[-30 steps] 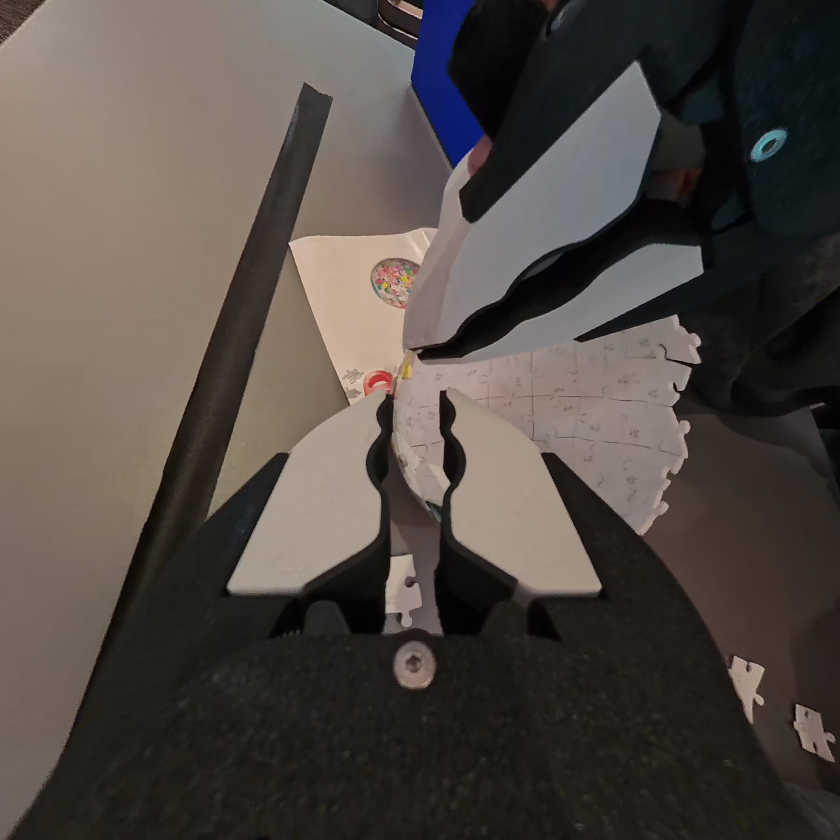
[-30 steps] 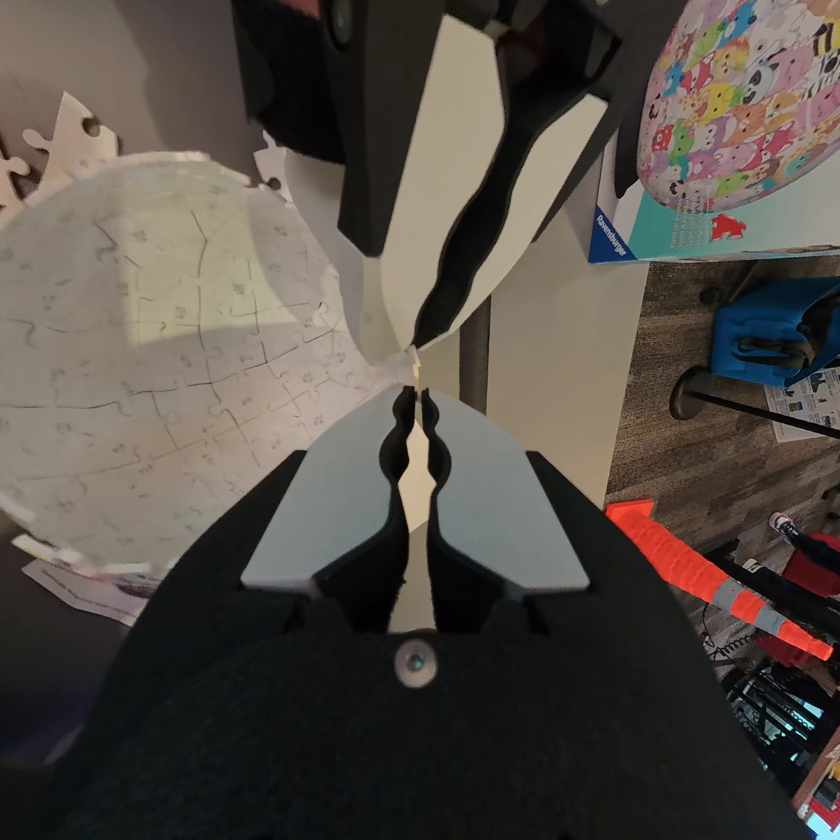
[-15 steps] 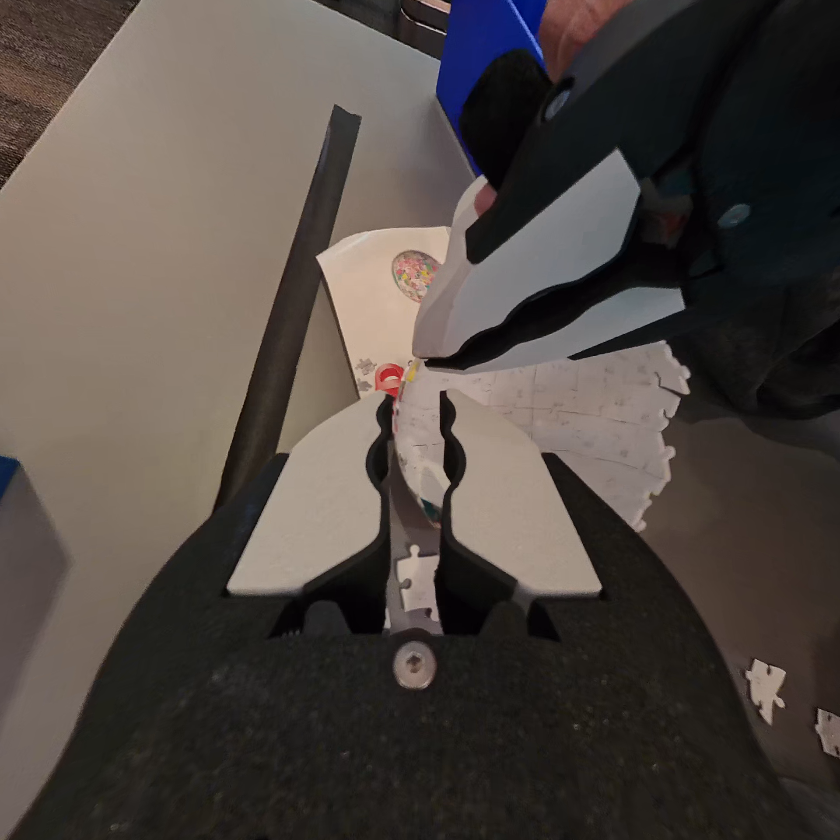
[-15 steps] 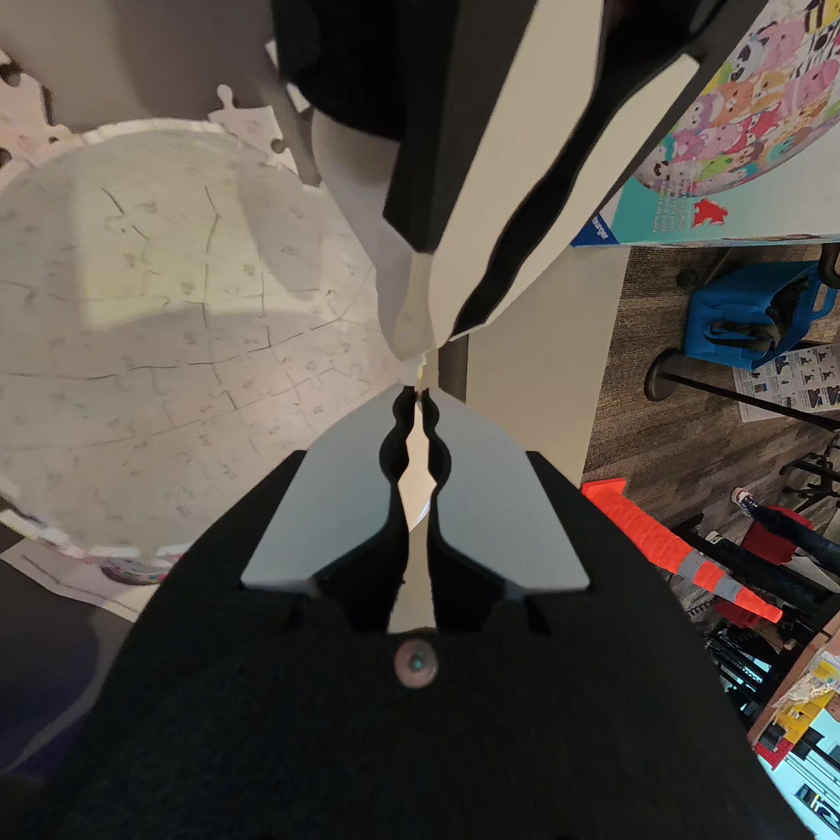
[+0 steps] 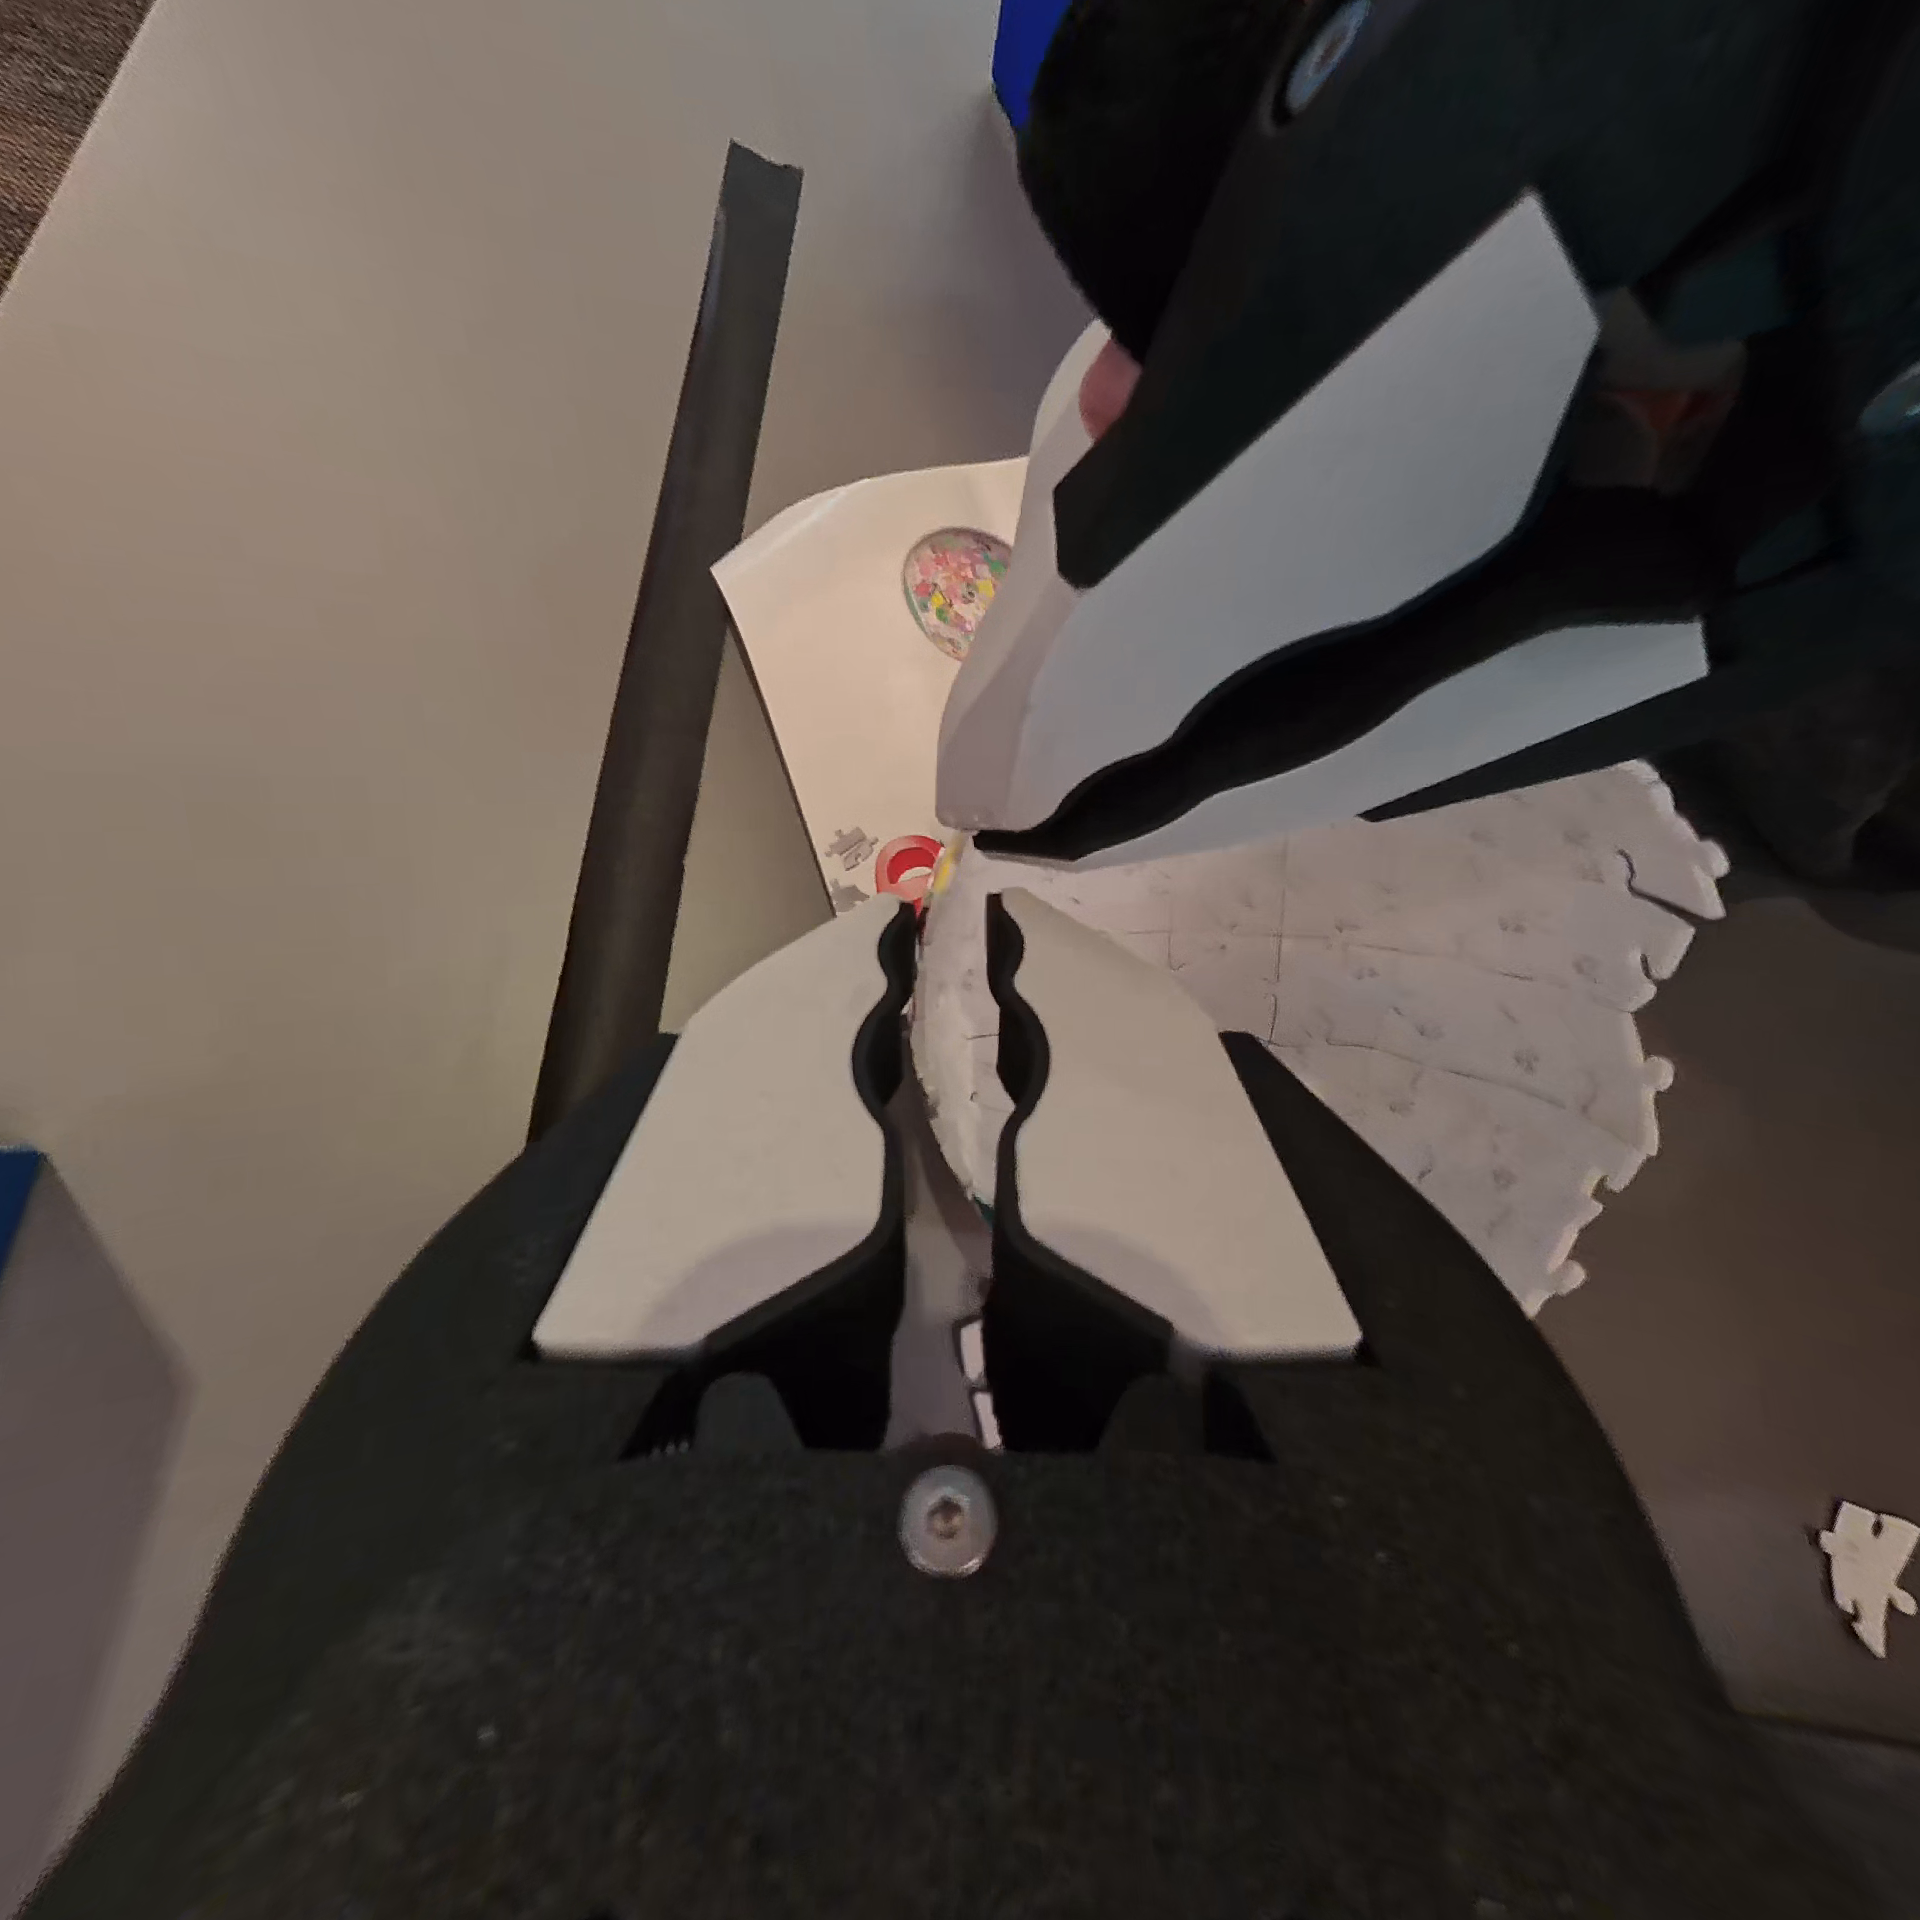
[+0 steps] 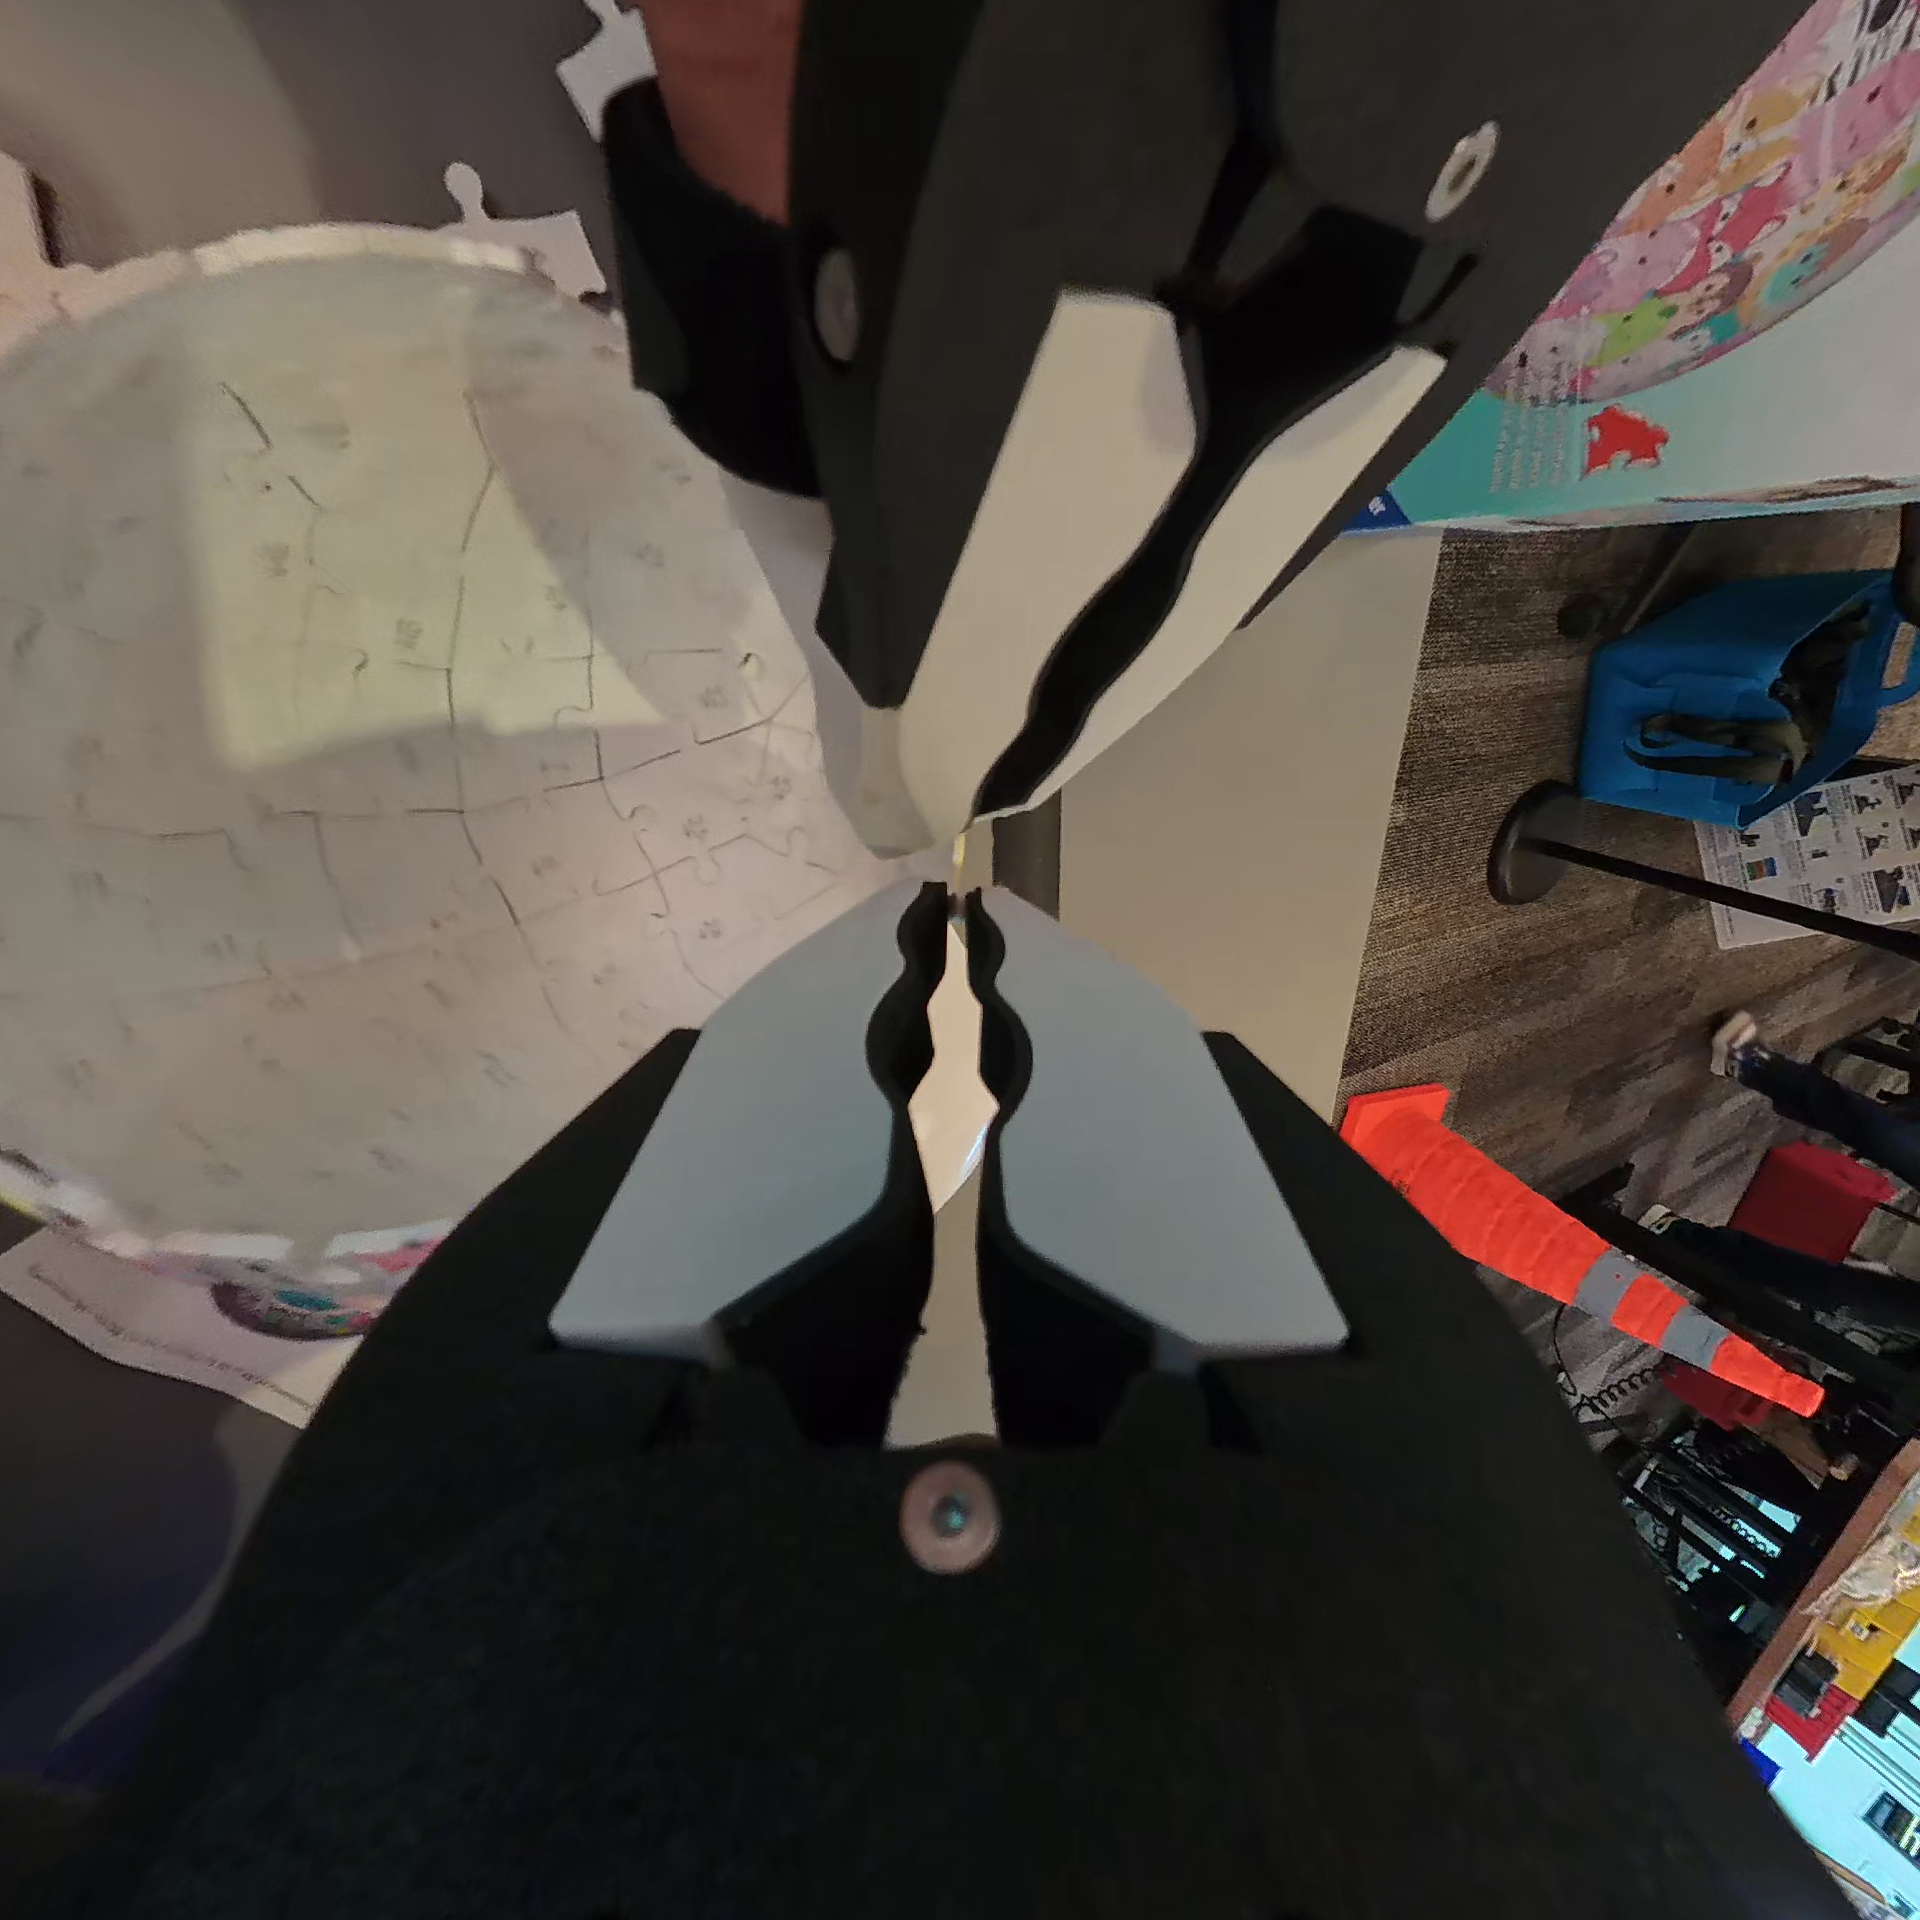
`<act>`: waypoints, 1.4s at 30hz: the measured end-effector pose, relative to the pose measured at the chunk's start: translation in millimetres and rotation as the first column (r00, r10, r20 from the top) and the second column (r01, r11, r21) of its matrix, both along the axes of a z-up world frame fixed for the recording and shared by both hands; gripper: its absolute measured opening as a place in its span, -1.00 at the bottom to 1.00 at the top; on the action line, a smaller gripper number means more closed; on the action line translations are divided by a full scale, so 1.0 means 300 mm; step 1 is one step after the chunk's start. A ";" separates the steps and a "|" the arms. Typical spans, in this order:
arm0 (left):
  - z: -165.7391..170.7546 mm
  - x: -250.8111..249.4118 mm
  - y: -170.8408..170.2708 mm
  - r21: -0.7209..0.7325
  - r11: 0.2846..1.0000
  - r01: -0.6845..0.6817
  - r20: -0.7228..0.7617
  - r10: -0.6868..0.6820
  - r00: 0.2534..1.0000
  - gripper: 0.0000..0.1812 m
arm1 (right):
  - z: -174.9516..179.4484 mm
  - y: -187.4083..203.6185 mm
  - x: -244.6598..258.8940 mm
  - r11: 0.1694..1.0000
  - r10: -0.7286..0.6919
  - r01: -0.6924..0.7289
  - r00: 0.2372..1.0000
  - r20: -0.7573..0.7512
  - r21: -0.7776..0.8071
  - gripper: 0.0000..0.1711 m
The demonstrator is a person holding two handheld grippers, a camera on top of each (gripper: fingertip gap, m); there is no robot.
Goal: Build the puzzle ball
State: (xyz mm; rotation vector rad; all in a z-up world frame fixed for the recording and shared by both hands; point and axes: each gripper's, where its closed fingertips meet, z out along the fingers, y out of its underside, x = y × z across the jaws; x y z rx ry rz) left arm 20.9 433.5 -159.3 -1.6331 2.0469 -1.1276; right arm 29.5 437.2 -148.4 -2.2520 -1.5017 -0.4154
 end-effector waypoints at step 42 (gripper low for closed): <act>0.027 0.001 -0.005 0.025 1.000 0.019 0.086 -0.021 0.996 -0.97 | 0.073 -0.058 -0.015 0.972 -0.202 0.149 0.922 -0.331 -0.180 -0.66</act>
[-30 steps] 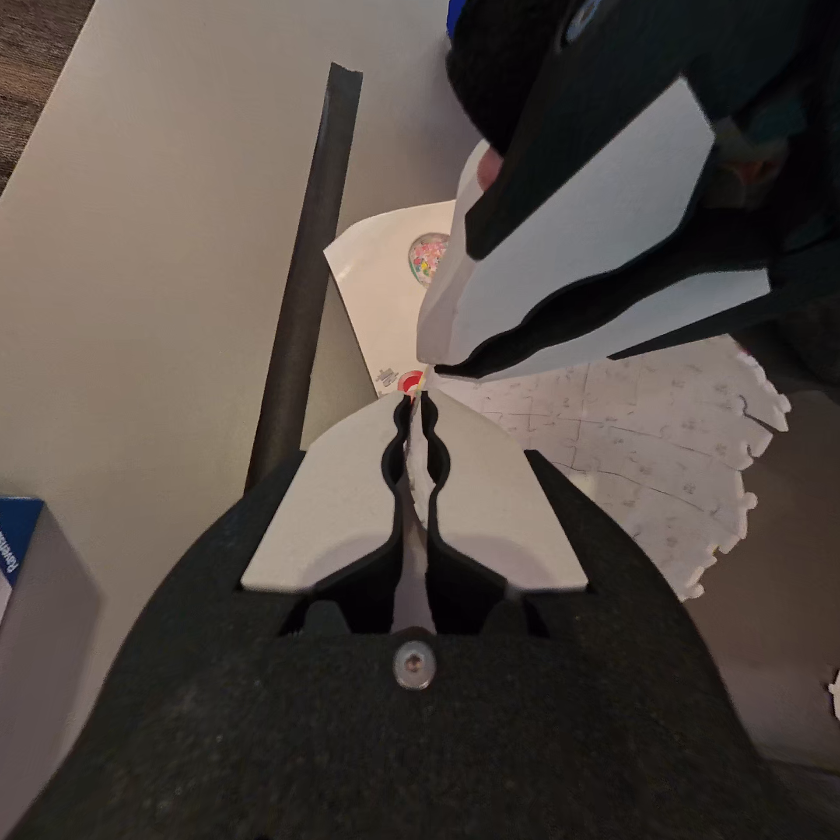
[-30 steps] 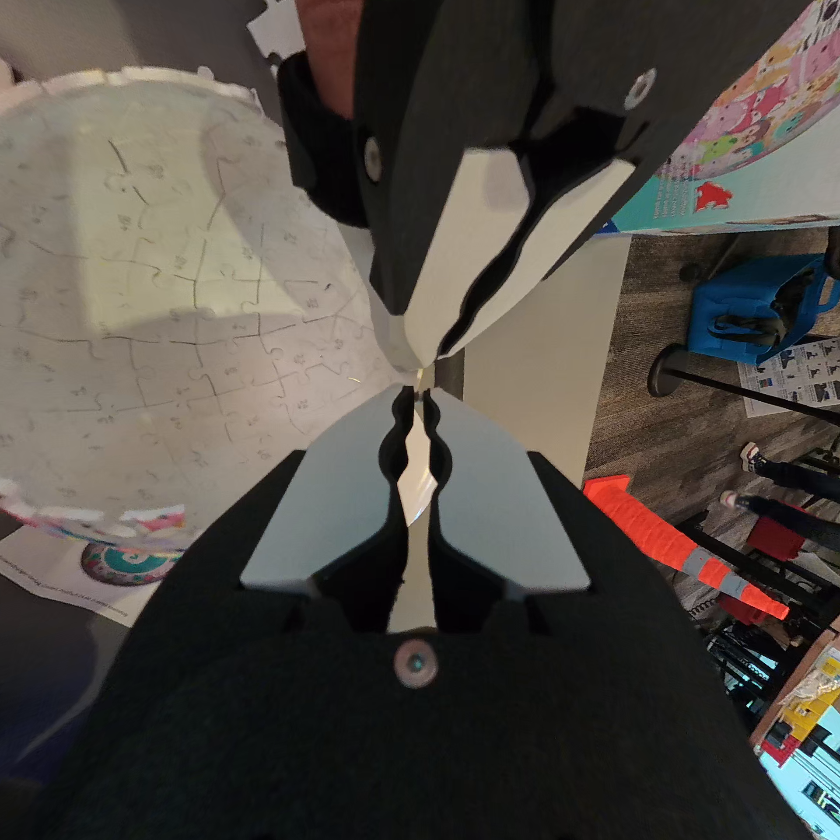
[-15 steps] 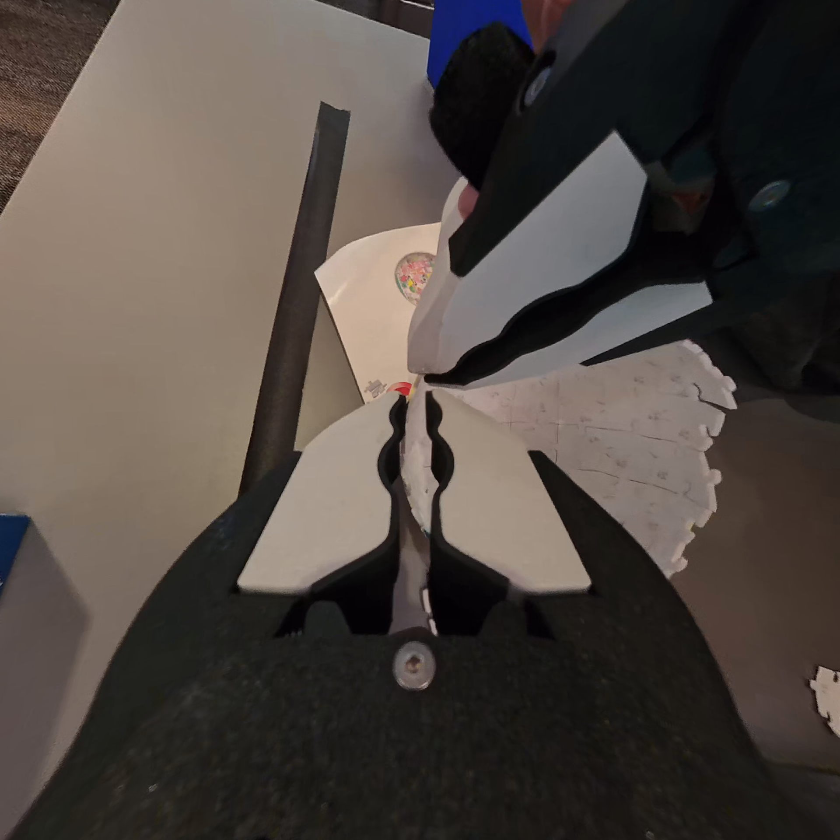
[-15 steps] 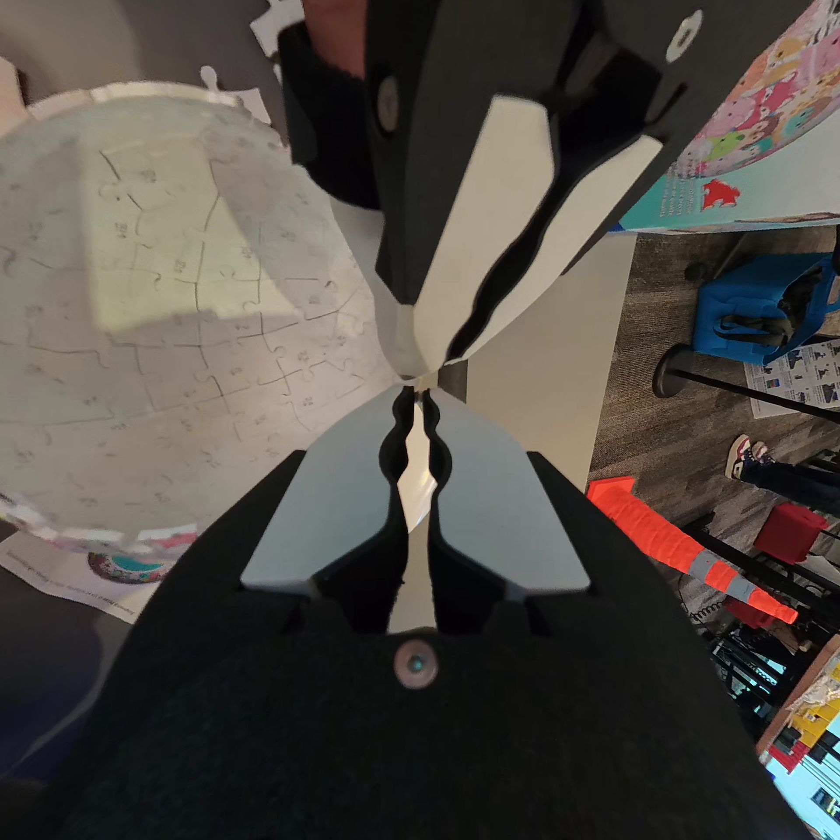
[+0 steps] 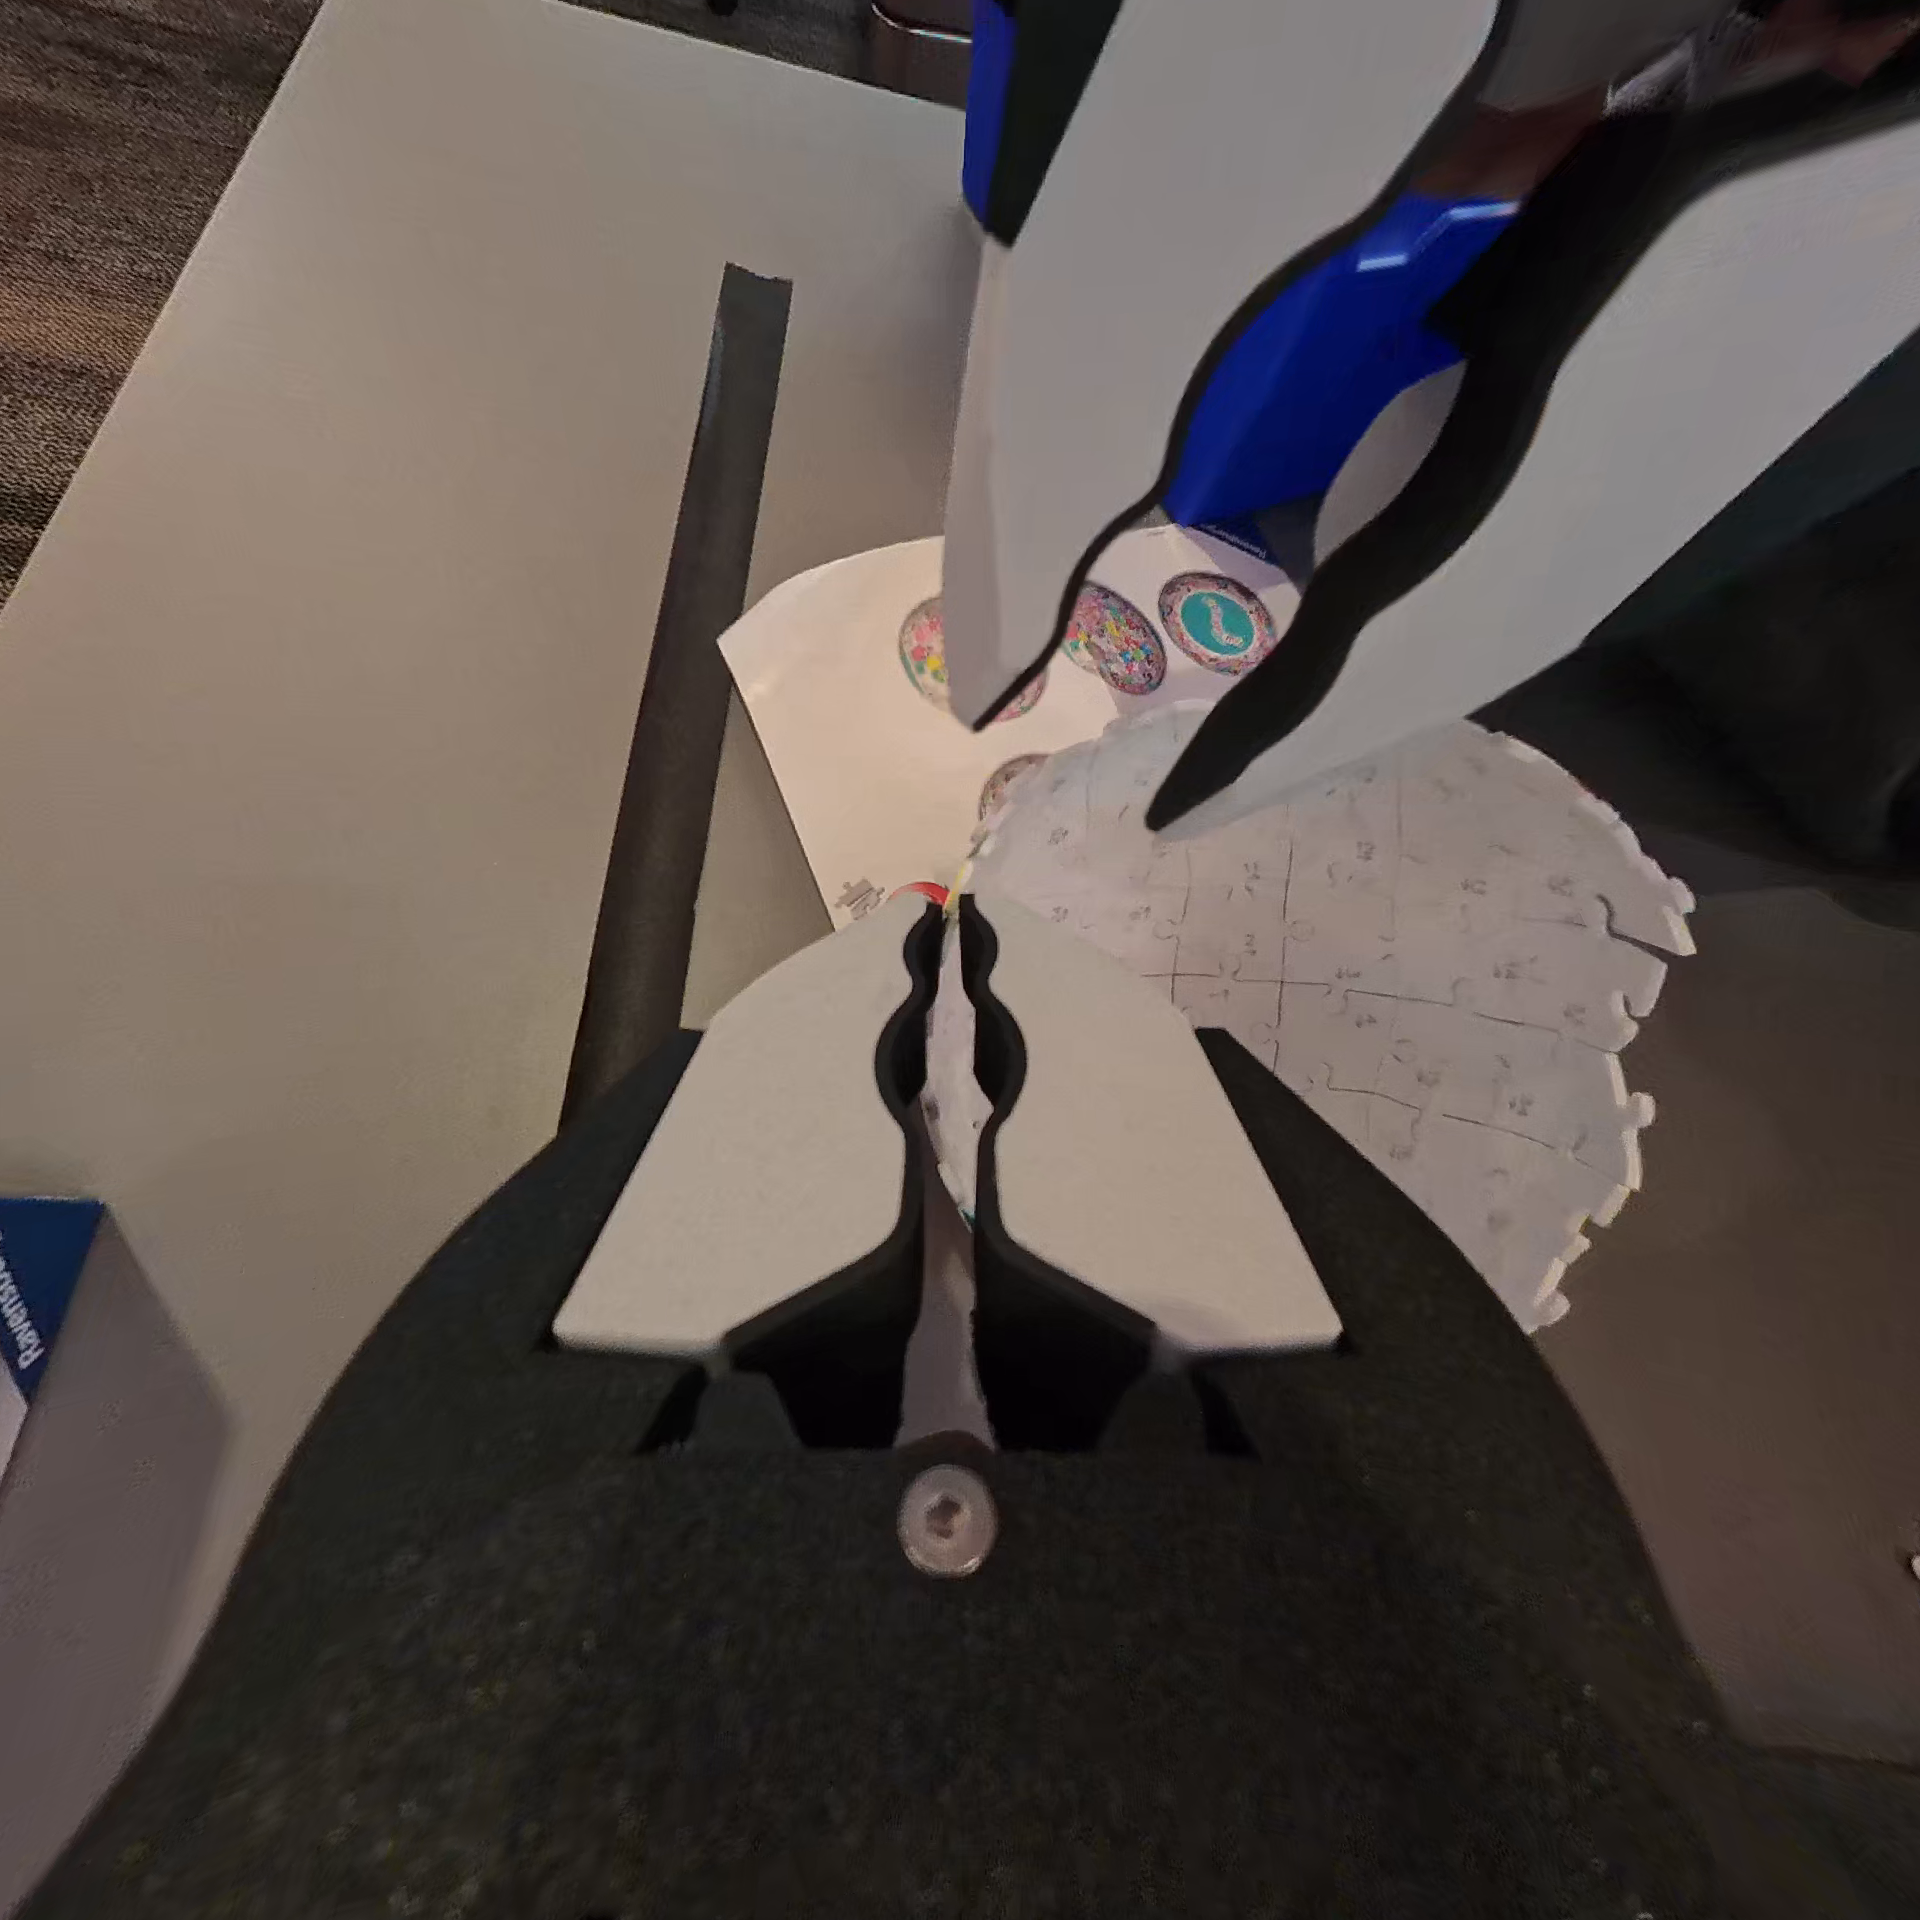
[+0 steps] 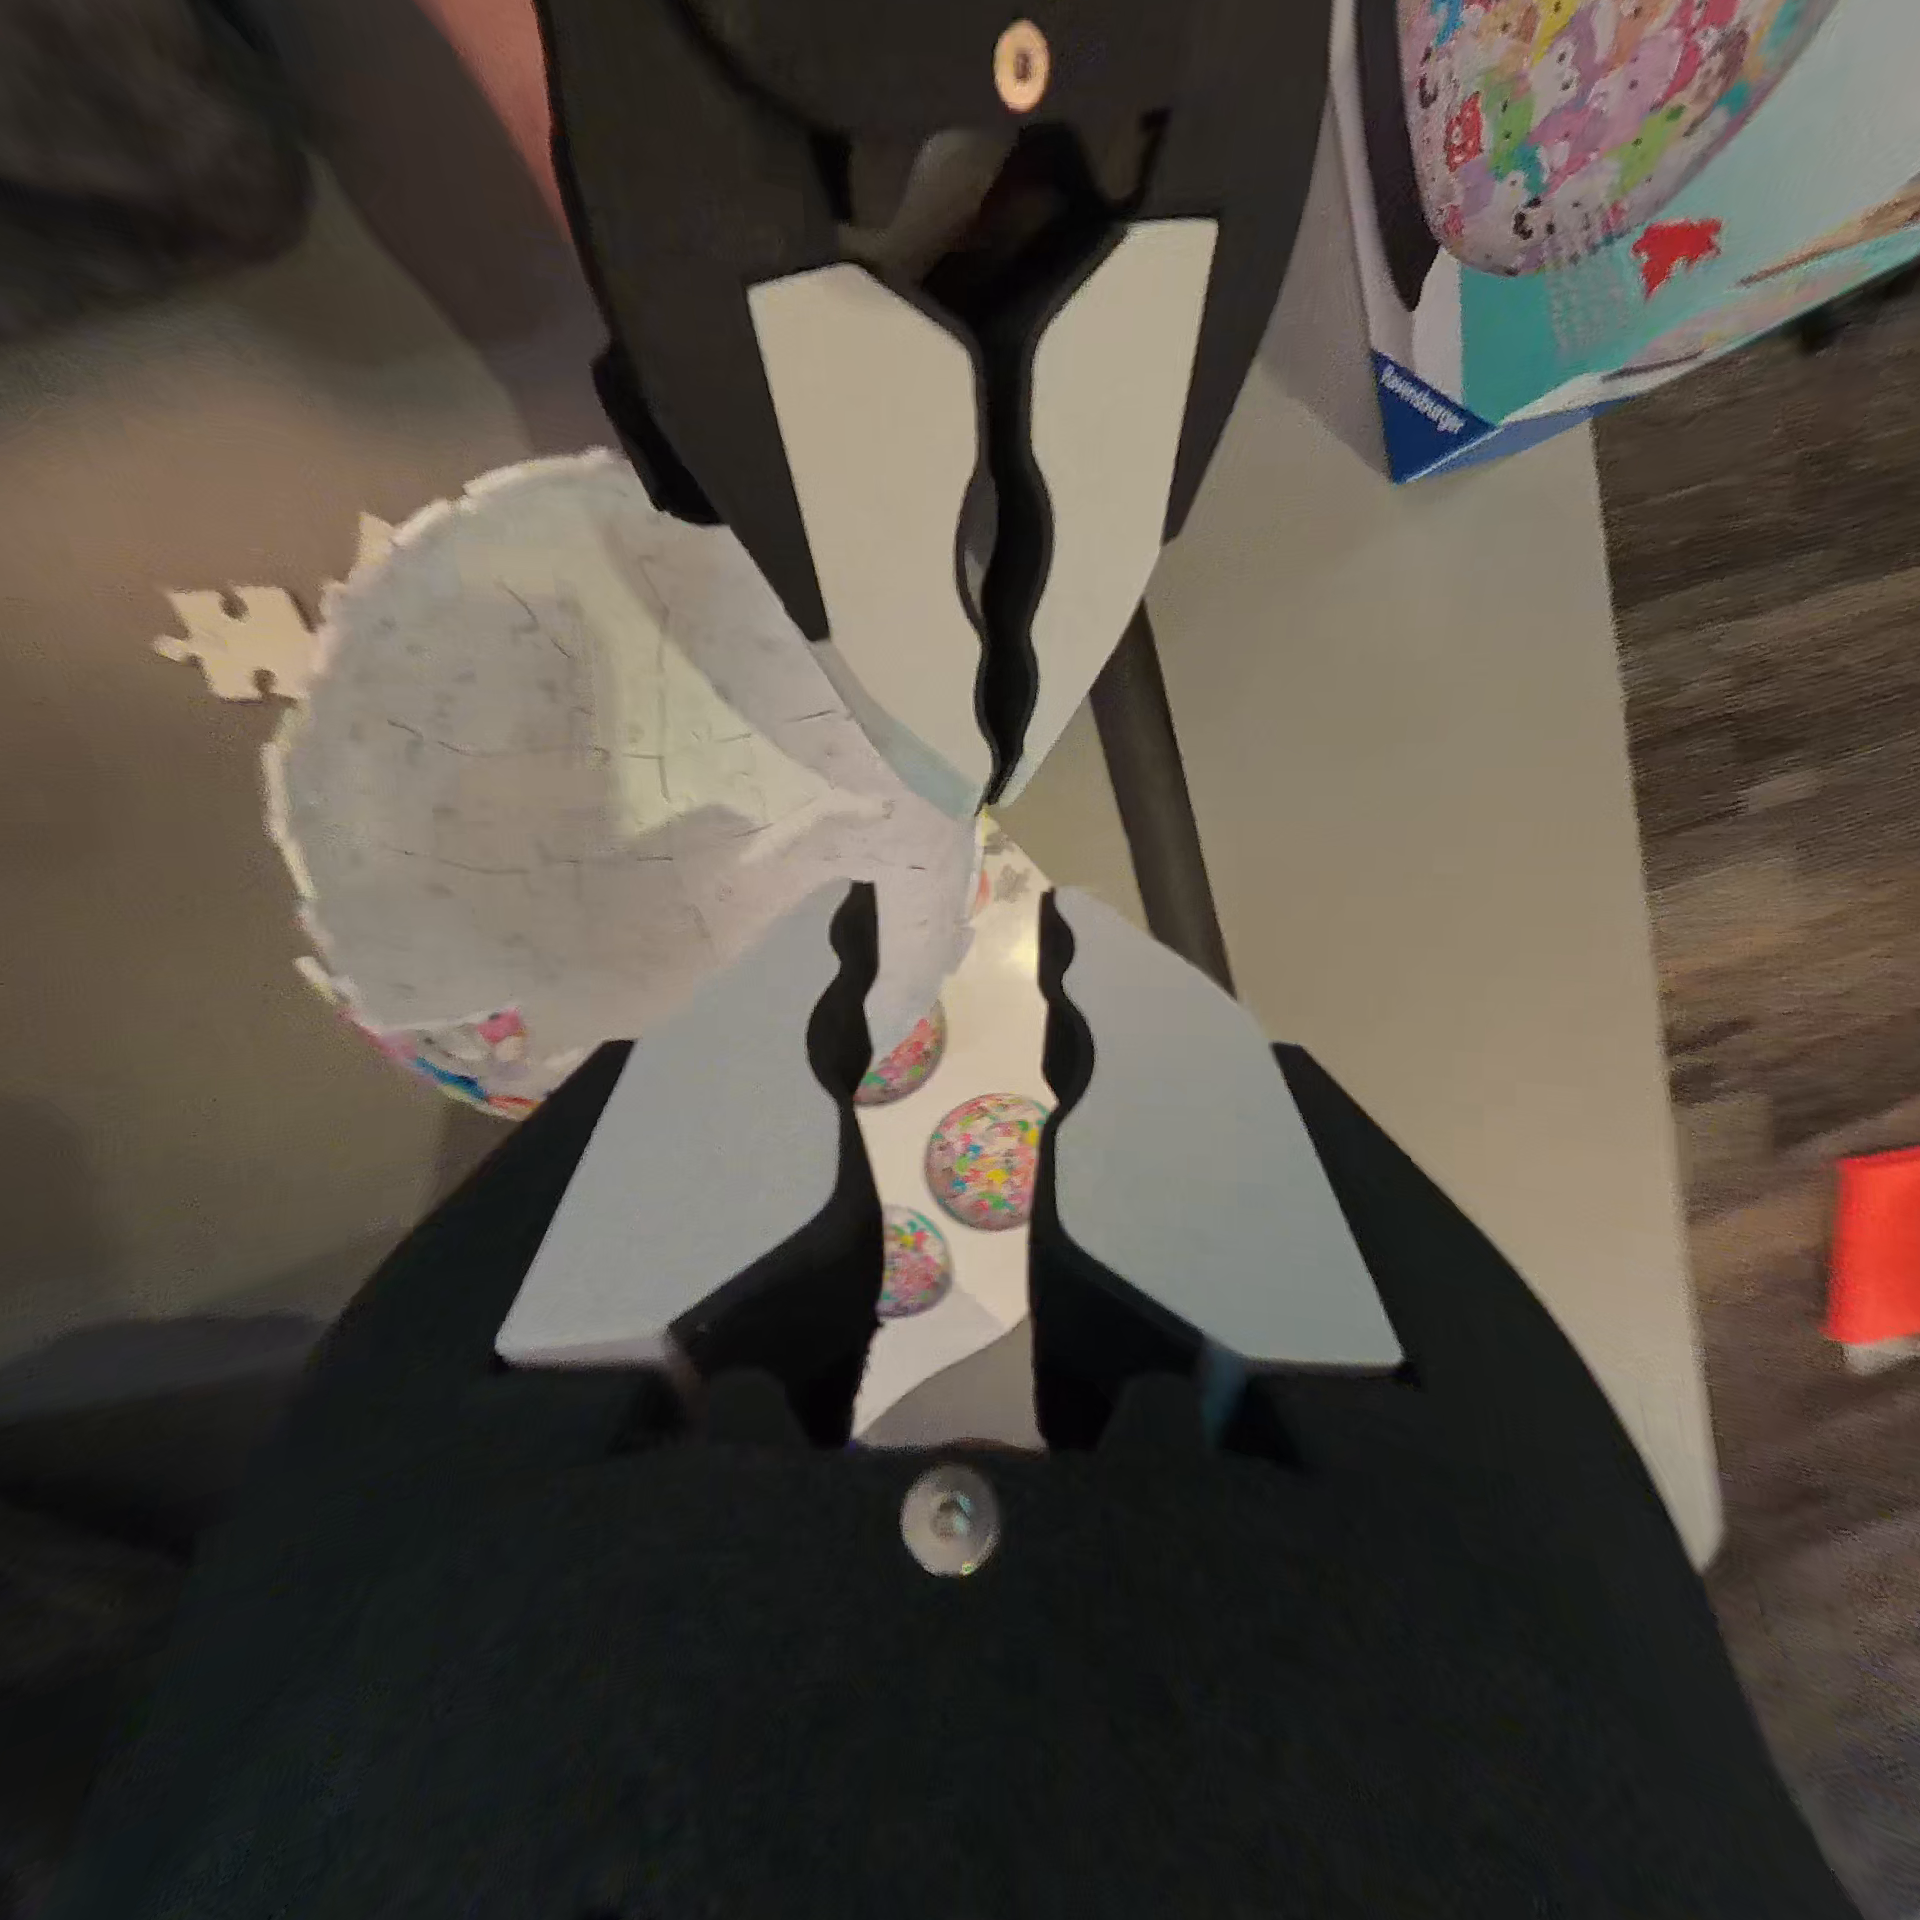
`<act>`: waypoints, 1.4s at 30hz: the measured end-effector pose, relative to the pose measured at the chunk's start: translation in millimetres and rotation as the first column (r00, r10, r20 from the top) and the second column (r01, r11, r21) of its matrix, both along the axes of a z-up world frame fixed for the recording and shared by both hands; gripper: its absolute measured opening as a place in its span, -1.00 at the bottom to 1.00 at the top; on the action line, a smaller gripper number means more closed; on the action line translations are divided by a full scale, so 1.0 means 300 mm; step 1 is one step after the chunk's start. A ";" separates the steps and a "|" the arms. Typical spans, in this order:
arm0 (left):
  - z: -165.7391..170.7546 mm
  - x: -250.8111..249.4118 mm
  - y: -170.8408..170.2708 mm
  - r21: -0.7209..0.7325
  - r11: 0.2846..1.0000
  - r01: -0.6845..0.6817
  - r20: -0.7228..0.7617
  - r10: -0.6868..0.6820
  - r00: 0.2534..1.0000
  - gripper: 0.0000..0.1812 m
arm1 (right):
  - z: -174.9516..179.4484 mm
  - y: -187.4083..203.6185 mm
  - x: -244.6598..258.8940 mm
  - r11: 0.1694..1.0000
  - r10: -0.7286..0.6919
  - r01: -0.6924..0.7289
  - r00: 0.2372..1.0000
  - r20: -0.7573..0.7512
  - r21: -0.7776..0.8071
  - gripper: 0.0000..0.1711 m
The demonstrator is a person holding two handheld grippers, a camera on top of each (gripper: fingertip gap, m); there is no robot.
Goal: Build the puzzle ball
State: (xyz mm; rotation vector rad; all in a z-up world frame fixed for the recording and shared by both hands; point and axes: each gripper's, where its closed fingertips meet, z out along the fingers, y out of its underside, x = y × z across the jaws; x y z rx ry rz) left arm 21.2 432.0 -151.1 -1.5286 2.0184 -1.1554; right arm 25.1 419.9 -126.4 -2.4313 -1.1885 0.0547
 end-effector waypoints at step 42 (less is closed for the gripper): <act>-0.003 -0.009 -0.001 0.015 1.000 0.000 -0.023 0.000 1.000 -0.95 | -0.119 -0.007 0.032 0.984 -0.086 0.104 0.988 0.131 -0.145 -0.70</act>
